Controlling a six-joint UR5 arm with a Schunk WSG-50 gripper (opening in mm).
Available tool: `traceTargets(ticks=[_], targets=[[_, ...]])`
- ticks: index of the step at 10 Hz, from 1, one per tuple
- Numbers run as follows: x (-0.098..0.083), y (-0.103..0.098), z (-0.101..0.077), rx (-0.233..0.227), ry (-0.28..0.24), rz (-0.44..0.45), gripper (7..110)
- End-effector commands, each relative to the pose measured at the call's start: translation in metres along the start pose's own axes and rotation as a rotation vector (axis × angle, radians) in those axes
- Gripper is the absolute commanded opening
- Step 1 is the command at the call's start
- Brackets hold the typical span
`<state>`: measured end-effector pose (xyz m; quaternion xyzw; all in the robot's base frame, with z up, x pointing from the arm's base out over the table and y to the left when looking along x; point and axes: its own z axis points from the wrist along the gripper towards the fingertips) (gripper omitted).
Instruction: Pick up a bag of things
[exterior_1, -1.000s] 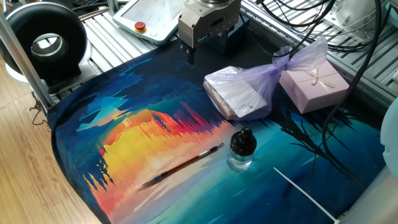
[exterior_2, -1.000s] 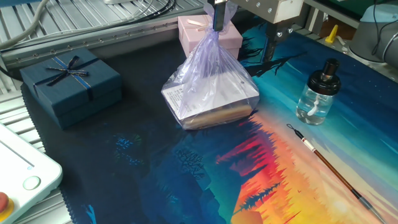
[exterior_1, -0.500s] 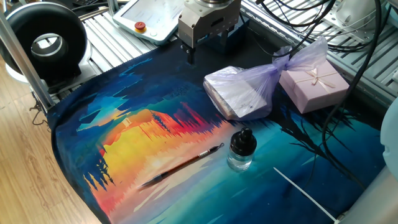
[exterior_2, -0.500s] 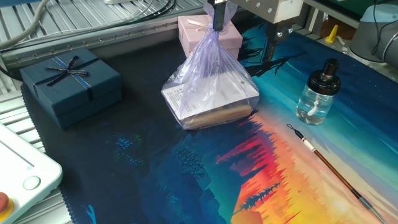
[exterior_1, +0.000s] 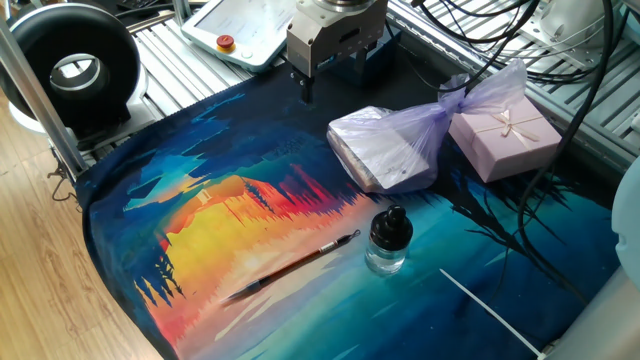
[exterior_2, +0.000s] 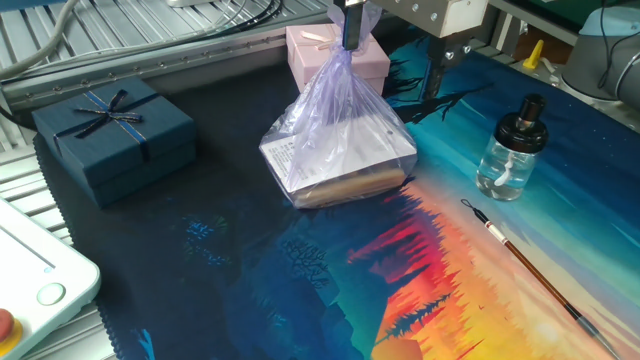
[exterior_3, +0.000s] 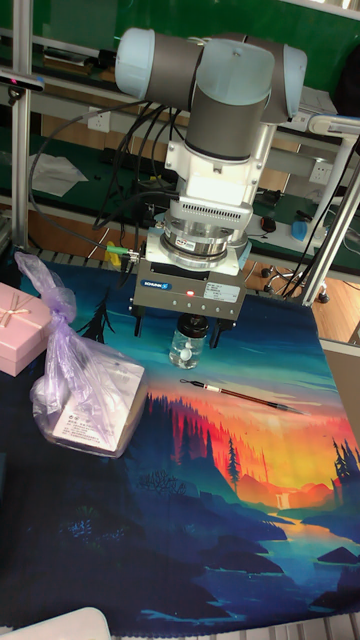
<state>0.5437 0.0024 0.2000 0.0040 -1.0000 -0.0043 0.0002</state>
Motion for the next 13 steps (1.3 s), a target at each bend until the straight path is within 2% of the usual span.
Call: traceTargets(ticks=[1, 2, 13], targets=[[0.0663, 0.0313, -0.0106, -0.132, 0.262, -0.109, 109], [0.0661, 0.0316, -0.0100, -0.132, 0.262, -0.109, 7], [0.0639, 0.0283, -0.0060, -0.119, 0.257, -0.113, 7]])
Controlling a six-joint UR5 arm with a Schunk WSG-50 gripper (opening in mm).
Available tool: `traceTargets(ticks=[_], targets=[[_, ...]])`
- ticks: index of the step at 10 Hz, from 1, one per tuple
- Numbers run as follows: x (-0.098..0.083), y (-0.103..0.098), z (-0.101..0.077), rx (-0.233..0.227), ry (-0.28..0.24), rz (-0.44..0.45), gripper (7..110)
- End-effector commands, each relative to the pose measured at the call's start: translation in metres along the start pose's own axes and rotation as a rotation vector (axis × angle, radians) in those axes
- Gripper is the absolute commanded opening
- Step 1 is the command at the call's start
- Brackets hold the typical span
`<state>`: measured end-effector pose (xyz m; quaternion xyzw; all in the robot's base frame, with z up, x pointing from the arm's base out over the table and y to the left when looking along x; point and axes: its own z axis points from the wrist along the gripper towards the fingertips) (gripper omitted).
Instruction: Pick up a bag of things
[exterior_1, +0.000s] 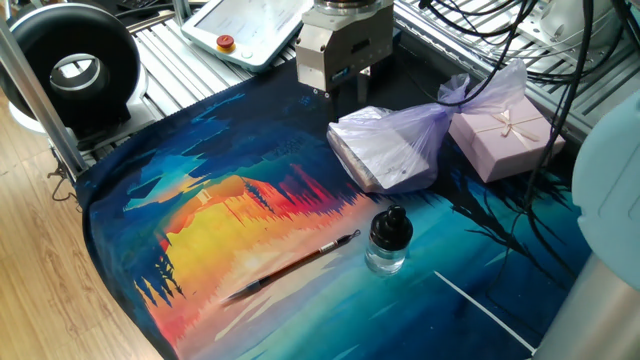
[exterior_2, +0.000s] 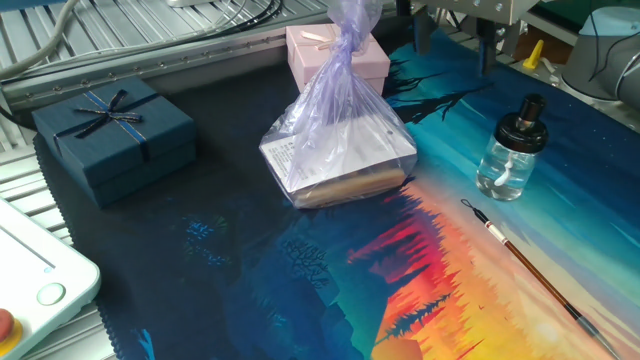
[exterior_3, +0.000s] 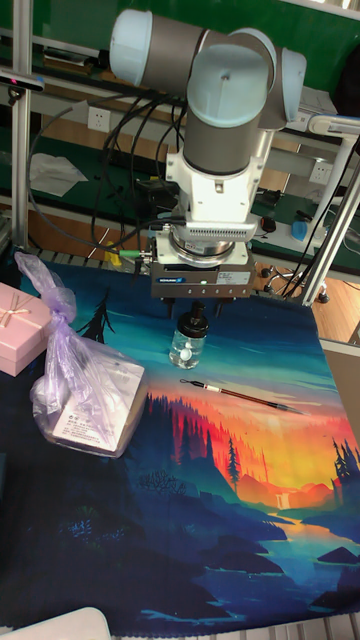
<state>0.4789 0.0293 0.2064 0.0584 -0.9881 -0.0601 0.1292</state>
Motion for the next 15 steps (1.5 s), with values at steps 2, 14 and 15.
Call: traceTargets(ticks=[2, 14, 15], targets=[[-0.002, -0.012, 0.004, 0.025, -0.006, -0.025, 7], [0.020, -0.118, 0.028, 0.366, 0.135, -0.361, 7], [0.011, -0.124, 0.036, 0.419, 0.110, -0.379, 7]])
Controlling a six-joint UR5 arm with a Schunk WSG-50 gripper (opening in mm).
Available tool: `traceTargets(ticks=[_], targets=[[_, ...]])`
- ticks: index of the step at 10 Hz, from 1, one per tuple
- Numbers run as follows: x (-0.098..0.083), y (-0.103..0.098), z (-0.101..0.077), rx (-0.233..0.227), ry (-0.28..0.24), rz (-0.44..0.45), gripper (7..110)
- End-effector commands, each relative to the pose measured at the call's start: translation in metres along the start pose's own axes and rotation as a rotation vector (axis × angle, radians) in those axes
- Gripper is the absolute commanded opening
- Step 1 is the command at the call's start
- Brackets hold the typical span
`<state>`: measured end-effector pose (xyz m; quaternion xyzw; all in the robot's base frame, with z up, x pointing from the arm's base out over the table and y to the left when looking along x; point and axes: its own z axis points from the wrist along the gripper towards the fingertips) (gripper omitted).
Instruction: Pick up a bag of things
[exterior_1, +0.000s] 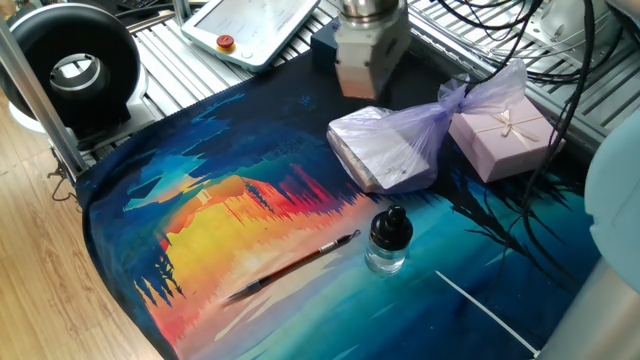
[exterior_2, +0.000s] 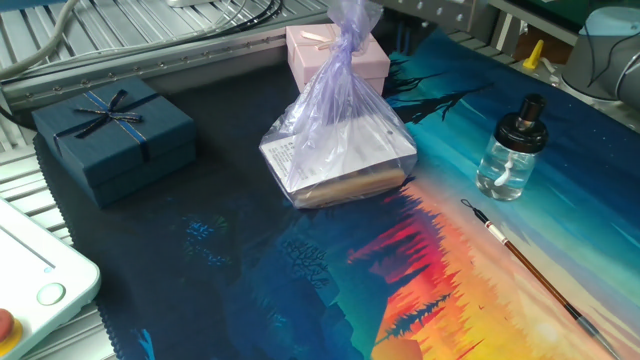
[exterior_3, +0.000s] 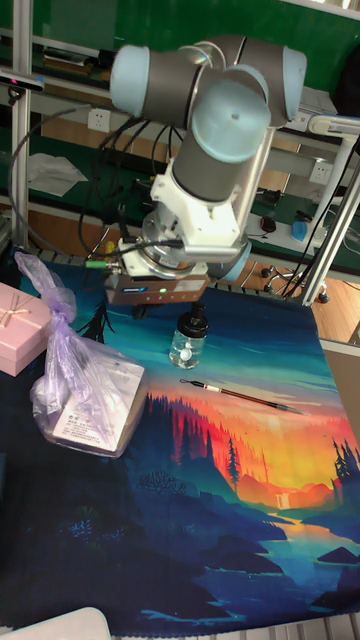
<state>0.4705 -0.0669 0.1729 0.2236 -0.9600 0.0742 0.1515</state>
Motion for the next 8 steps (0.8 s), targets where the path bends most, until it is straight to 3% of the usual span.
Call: traceTargets(ticks=[1, 2, 5, 6, 8], targets=[[-0.009, -0.012, 0.026, 0.109, -0.014, -0.085, 7], [-0.026, 0.001, 0.031, 0.090, -0.078, -0.083, 7], [-0.041, 0.001, 0.028, 0.112, -0.134, -0.113, 7], [-0.039, -0.007, 0.022, 0.133, -0.124, -0.123, 7], [-0.010, -0.029, 0.024, 0.199, 0.000, -0.173, 7]])
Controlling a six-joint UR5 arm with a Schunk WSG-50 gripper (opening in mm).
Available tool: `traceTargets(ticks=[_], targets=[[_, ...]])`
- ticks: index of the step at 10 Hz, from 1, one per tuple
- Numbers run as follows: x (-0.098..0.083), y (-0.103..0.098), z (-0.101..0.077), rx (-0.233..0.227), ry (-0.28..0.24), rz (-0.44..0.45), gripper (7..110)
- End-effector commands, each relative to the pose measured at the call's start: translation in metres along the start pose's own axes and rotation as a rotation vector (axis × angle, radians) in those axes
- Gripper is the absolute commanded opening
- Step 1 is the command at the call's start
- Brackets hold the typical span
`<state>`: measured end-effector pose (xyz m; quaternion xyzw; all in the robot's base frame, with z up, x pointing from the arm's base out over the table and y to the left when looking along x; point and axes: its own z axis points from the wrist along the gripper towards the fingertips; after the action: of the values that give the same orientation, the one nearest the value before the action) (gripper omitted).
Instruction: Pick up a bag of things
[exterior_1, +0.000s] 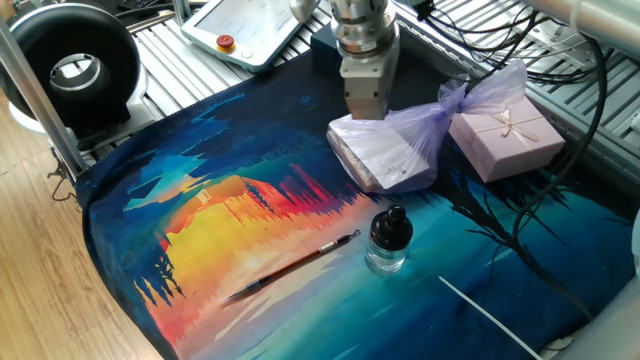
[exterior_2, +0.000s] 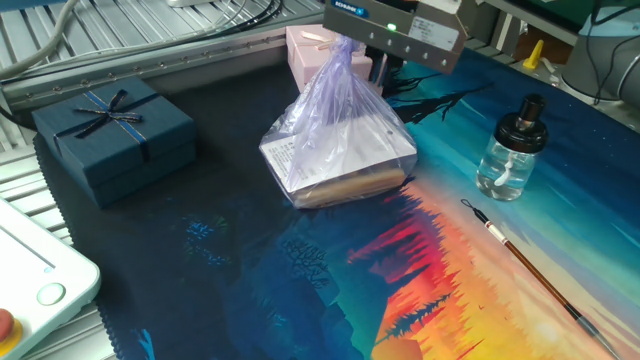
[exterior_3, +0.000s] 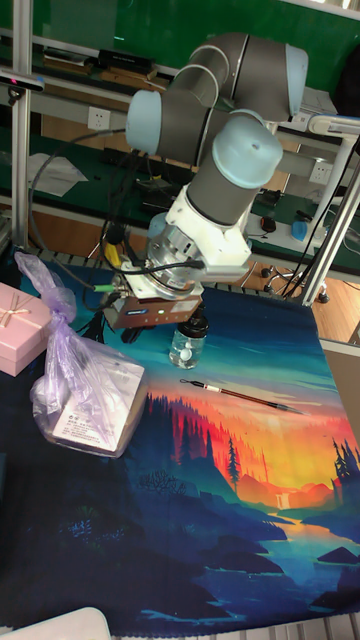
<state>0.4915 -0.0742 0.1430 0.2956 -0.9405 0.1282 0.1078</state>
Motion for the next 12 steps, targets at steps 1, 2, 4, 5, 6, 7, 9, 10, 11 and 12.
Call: traceTargets(ticks=[1, 2, 4, 5, 6, 7, 9, 10, 11, 12], targets=[[0.024, -0.013, 0.007, 0.037, 0.079, -0.089, 7], [0.031, -0.008, 0.011, 0.007, 0.082, -0.136, 7], [0.047, -0.016, 0.018, 0.033, 0.135, -0.236, 7], [0.056, -0.019, 0.019, 0.045, 0.181, -0.285, 7], [0.054, -0.025, 0.018, 0.067, 0.192, -0.343, 7], [0.060, -0.020, 0.014, 0.055, 0.237, -0.383, 7], [0.065, -0.017, 0.014, 0.075, 0.285, -0.452, 7], [0.065, -0.013, 0.021, 0.075, 0.275, -0.470, 7], [0.063, -0.009, 0.029, 0.084, 0.253, -0.472, 7], [0.062, -0.012, 0.032, 0.124, 0.258, -0.458, 7]])
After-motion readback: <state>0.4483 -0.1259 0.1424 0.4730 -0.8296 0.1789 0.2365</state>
